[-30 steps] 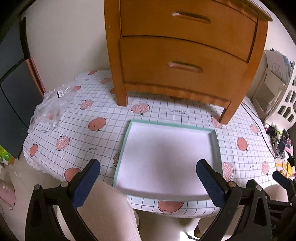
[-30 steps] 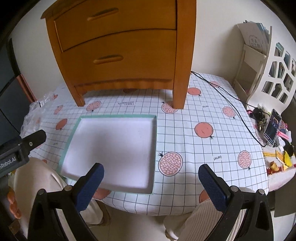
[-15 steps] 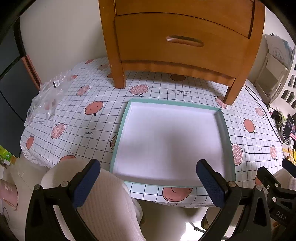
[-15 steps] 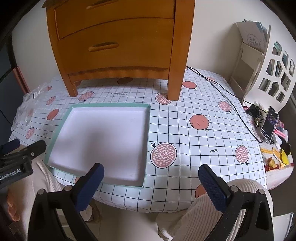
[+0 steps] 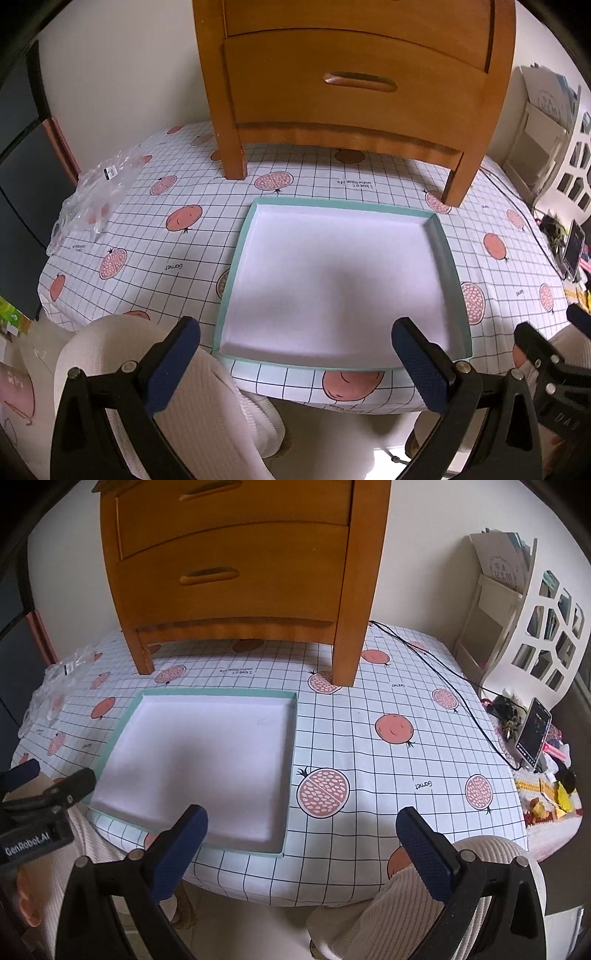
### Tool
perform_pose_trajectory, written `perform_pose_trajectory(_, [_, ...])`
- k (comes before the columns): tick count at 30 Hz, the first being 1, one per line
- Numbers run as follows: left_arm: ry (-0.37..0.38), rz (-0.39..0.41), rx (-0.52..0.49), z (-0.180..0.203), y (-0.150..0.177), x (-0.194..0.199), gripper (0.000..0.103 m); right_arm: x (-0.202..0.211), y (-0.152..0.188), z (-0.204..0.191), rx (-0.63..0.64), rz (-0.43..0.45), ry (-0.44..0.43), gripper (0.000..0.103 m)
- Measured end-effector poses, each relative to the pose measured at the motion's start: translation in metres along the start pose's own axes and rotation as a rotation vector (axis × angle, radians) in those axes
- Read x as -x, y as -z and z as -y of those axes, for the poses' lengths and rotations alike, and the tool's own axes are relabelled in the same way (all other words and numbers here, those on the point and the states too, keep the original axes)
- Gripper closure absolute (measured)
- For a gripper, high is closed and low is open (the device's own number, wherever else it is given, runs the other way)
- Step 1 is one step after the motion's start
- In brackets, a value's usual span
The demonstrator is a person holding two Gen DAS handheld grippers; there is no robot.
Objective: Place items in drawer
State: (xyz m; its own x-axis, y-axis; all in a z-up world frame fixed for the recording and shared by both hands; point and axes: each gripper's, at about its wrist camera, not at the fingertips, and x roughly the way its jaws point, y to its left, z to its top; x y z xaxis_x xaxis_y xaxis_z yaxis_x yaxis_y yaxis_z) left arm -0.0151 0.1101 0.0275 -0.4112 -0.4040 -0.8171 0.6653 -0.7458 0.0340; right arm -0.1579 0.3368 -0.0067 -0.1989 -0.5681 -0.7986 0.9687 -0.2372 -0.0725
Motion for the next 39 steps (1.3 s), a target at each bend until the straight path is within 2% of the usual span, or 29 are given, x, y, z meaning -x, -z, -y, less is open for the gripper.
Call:
perform_pose_trajectory(6, [0.000,-0.005,0.005,-0.002,0.002,-0.002,0.000,-0.001,0.002,-0.006,0.037,0.007,0.007,0.000])
perform_pose_trajectory(39, [-0.017,-0.033,-0.001,0.000,0.003,-0.012,0.000,-0.010,0.004,0.005,0.028,-0.003,0.013,0.000])
